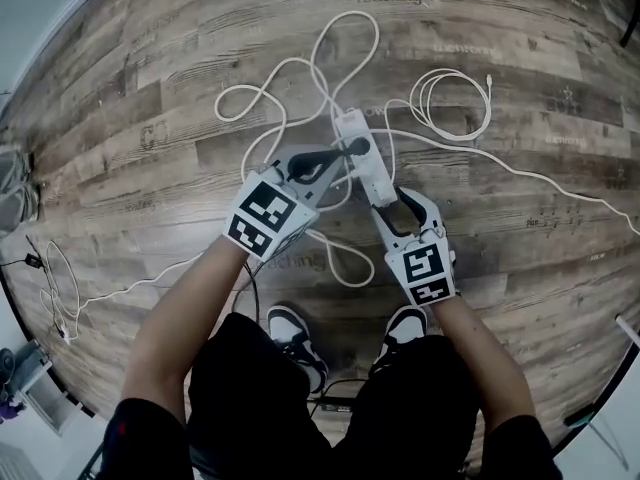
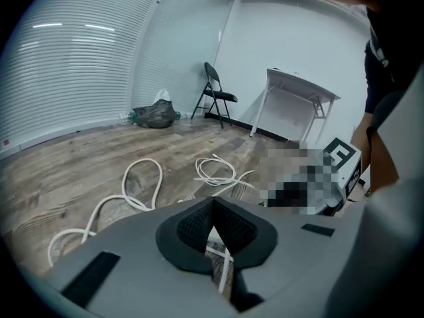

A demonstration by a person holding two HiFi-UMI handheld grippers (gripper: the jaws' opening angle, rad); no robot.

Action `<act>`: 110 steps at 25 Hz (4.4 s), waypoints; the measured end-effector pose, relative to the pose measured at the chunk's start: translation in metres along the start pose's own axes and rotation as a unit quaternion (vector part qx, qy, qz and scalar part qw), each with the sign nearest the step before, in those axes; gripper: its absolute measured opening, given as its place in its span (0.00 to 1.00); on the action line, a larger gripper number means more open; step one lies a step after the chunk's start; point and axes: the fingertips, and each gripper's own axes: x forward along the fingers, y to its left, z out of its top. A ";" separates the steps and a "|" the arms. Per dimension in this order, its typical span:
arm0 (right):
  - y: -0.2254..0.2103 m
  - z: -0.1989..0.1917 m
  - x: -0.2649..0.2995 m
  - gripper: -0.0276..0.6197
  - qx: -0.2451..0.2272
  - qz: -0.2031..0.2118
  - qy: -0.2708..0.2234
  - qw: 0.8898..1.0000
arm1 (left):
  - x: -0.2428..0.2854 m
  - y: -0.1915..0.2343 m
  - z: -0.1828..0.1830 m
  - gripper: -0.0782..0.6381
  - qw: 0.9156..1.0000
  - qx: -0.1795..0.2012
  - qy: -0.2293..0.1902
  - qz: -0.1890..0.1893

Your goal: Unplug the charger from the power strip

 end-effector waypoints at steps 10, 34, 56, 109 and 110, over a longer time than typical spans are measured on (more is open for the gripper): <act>-0.008 -0.010 0.030 0.26 -0.019 -0.036 -0.006 0.999 | 0.063 0.005 -0.032 0.13 0.998 0.042 0.032 -0.031; -0.025 0.021 -0.001 0.21 -0.021 -0.060 -0.033 0.997 | 0.061 0.012 -0.038 0.13 0.998 0.040 0.055 0.012; -0.002 0.262 -0.318 0.21 0.120 -0.074 -0.098 0.985 | -0.245 -0.115 0.243 0.13 0.993 -0.065 -0.063 0.075; 0.208 0.737 -0.855 0.21 -0.070 -0.068 -0.355 0.930 | -0.814 -0.325 0.667 0.13 0.927 -0.025 -0.294 0.232; 0.210 0.738 -0.854 0.21 -0.071 -0.068 -0.354 0.930 | -0.814 -0.325 0.667 0.13 0.927 -0.024 -0.294 0.232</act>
